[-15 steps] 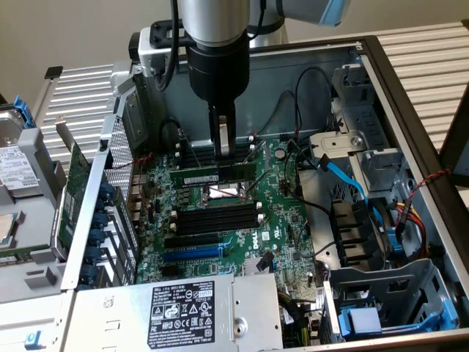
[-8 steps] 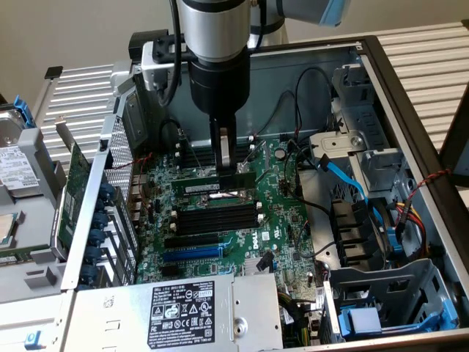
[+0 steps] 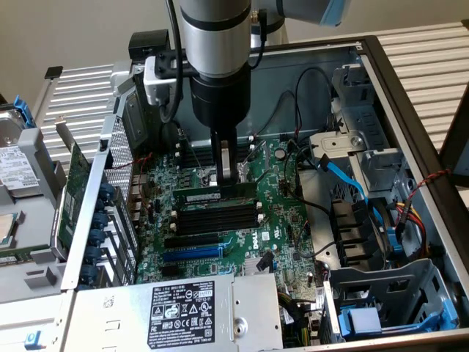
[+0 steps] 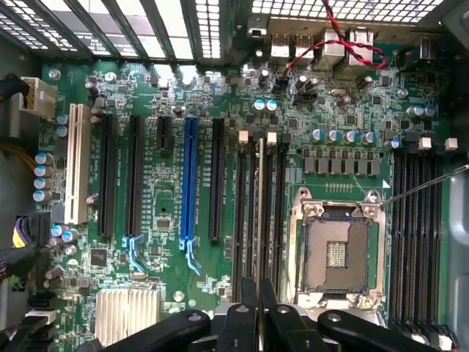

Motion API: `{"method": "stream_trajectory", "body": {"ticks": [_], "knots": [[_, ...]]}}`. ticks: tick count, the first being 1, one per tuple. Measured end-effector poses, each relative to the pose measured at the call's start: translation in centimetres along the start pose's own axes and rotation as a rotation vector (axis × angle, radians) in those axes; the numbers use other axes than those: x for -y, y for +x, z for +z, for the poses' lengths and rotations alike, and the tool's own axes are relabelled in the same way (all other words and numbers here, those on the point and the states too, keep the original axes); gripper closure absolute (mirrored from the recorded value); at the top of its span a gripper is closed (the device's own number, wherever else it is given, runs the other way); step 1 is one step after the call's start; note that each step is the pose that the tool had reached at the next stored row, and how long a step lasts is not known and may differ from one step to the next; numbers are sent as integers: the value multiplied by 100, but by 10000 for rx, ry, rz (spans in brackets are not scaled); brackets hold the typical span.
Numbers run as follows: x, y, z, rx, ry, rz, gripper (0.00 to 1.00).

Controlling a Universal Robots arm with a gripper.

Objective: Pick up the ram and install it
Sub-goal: 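Insert the ram into the slot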

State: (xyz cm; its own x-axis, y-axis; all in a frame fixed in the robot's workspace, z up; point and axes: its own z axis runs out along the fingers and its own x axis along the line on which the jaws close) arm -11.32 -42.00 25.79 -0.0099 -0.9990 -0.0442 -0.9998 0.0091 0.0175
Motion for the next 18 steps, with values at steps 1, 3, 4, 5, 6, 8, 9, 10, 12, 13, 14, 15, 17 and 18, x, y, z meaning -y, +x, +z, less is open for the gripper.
{"method": "stream_trajectory", "body": {"ticks": [1,3,4,5,6,8,9,10,12,13,14,15,17,18], "knots": [[1,6,8,-2,-3,12,87],[1,22,19,0,-9,35,87],[2,35,22,0,-12,43,87],[2,50,24,1,-13,52,87],[3,63,26,0,-14,62,87],[7,68,36,3,-13,80,87],[11,69,40,2,-13,87,87],[15,69,43,0,-14,93,87],[16,70,55,2,-12,98,87],[17,70,60,2,-12,99,87],[17,71,63,1,-12,99,87],[17,71,68,1,-13,98,87],[16,71,78,1,-13,98,87],[15,72,83,1,-13,96,87]]}}
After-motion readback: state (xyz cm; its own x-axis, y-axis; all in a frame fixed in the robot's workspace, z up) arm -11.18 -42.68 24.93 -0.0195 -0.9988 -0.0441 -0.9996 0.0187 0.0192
